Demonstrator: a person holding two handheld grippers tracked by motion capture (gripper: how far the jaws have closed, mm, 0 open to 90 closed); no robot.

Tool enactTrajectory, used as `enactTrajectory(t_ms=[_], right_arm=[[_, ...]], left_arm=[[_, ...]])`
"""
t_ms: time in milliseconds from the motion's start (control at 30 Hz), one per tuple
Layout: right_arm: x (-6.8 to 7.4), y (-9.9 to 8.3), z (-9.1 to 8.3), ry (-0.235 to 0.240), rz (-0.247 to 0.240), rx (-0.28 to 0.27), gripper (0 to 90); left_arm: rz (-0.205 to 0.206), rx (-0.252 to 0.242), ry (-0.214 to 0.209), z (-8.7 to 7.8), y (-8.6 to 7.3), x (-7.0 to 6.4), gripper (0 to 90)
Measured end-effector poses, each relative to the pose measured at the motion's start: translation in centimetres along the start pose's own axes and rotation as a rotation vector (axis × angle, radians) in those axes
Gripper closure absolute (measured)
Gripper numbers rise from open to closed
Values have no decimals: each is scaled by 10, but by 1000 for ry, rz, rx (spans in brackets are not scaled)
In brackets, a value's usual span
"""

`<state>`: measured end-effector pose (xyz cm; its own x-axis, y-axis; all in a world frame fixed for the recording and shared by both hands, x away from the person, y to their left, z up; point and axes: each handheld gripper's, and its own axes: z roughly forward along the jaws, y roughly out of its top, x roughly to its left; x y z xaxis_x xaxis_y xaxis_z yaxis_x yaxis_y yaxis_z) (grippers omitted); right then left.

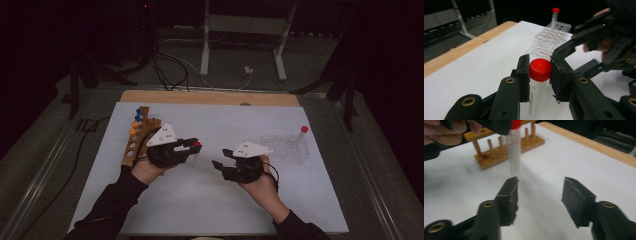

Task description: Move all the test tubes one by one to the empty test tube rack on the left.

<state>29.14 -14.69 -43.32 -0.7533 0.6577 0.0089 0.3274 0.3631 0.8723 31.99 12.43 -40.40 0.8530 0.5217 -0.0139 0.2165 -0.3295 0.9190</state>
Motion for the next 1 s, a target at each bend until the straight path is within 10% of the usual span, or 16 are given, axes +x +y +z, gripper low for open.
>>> enactTrajectory(t_ms=[400, 1000], right_arm=[[-10, 3, -10, -100, 77, -38, 20], [-11, 0, -10, -57, 65, -34, 0]], left_arm=[[-56, -59, 169, -46, 0, 37, 715], [-115, -102, 393, -117, -21, 67, 715]])
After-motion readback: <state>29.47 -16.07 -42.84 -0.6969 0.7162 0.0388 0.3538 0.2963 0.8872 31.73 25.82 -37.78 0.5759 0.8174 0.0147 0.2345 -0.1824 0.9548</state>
